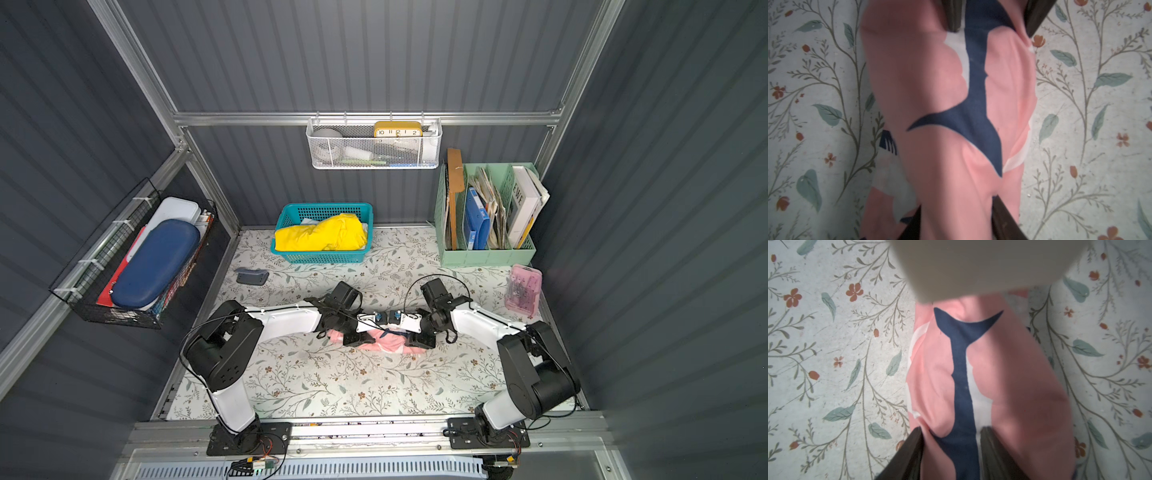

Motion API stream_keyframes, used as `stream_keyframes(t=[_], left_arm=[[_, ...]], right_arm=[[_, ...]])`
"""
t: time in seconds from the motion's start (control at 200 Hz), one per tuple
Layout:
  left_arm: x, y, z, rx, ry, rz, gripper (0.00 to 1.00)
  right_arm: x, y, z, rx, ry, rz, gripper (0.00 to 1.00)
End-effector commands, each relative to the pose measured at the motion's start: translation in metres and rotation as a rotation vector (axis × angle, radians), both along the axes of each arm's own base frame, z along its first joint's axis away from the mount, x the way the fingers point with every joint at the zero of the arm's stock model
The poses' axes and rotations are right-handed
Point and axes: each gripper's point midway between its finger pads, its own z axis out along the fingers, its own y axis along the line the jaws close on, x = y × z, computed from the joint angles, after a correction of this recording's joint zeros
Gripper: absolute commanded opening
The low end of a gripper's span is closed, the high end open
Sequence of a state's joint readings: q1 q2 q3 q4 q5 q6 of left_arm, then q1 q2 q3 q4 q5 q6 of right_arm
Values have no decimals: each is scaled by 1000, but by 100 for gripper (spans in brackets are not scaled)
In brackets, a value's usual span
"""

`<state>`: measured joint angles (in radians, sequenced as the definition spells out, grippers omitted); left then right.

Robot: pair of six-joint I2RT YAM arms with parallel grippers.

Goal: Roll up the shorts
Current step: Pick up the shorts from the center of the board, then place the shorts in the bin.

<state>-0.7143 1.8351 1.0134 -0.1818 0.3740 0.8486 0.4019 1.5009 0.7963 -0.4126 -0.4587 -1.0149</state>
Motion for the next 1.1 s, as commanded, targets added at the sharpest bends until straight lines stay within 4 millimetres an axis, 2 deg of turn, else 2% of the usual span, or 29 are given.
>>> stream_keyframes(t=[0.0, 0.05, 0.085, 0.18, 0.305, 0.32, 0.34, 0.39, 0.485, 0.51, 0.53, 0.6, 0.72, 0.9, 1.026, 1.091], left_arm=[[-7, 6, -14, 62, 57, 6, 21], [-5, 6, -12, 62, 57, 20, 12], [-3, 7, -11, 66, 45, 26, 0], [8, 11, -7, 77, 19, 60, 0], [35, 13, 16, 46, -27, 117, 0], [41, 13, 21, 38, -38, 127, 0], [46, 13, 28, 28, -48, 137, 0], [64, 16, 45, 3, -77, 165, 0], [102, 16, 94, -56, -182, 207, 0], [110, 17, 102, -61, -207, 212, 0], [123, 14, 123, -90, -256, 216, 0], [151, 16, 160, -124, -352, 231, 0], [192, 26, 211, -154, -483, 263, 0], [246, 51, 269, -118, -712, 312, 0], [283, 87, 304, -94, -917, 372, 0], [304, 109, 308, -51, -1003, 419, 0]], right_arm=[[7, -1, 8, 11, -56, -28, 52], [13, -1, 13, 23, -106, -47, 54], [17, -2, 18, 33, -139, -64, 55], [29, -4, 36, 71, -251, -110, 57], [42, -11, 67, 111, -407, -181, 59], [44, -13, 68, 111, -415, -190, 59], [46, -14, 81, 128, -461, -203, 59], [48, -18, 95, 143, -516, -230, 59], [49, -25, 117, 162, -588, -255, 59], [49, -26, 120, 163, -596, -258, 59], [47, -26, 123, 168, -600, -256, 59], [43, -24, 127, 182, -599, -244, 59], [41, -20, 132, 207, -596, -224, 58], [43, -5, 144, 263, -602, -156, 56], [48, 4, 154, 308, -615, -134, 56], [51, 10, 158, 327, -613, -118, 55]])
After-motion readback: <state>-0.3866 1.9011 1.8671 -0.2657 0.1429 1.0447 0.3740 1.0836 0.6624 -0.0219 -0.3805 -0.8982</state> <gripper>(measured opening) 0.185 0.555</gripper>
